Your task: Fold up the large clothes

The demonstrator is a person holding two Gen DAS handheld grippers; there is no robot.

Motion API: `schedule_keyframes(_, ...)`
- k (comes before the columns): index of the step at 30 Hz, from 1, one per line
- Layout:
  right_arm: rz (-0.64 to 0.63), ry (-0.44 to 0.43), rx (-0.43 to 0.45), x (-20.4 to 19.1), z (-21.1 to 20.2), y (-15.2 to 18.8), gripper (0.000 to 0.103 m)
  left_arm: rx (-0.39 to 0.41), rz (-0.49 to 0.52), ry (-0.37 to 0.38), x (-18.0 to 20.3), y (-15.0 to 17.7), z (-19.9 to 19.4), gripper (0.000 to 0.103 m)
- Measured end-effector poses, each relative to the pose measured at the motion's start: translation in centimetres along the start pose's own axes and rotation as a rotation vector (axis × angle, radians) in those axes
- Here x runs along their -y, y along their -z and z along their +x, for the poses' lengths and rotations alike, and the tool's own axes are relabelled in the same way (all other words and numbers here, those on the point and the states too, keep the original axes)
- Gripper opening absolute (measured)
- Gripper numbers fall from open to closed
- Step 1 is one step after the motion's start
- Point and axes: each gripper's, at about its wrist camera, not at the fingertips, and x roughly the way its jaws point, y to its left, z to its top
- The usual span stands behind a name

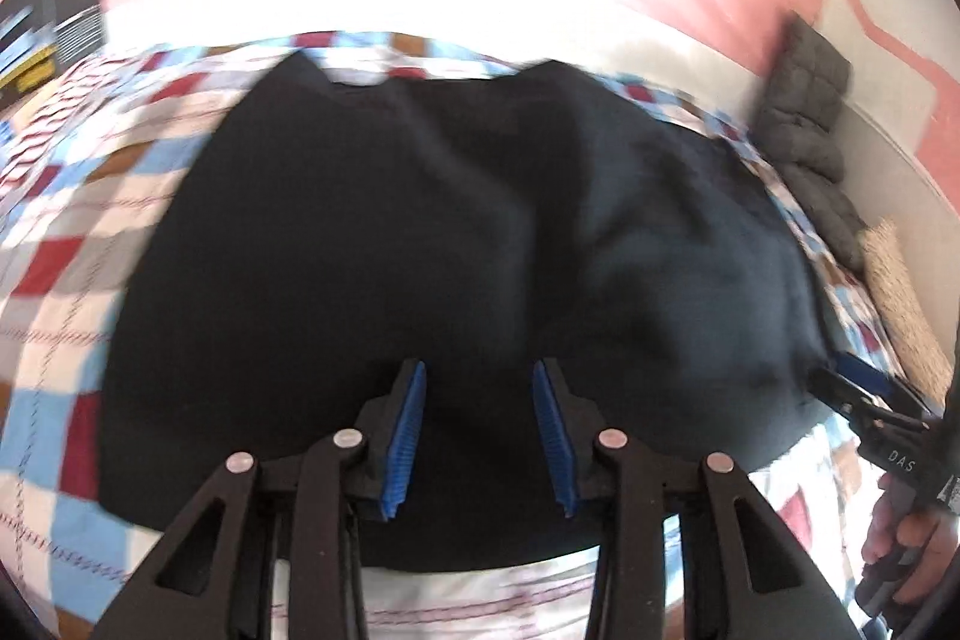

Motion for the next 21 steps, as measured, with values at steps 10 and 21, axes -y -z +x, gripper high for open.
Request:
schedule_keyframes(10, 0.026, 0.041, -0.005, 1.3, 1.0, -1.3, 0.075, -0.023, -0.034, -0.015, -2.0, -1.2, 0.8, 0.01)
schedule_keyframes(21, 0.188, 0.027, -0.031, 7.3, 7.7, -6.4, 0.066, -0.007, -0.137, -0.106, -9.9, -6.7, 6.0, 0.004)
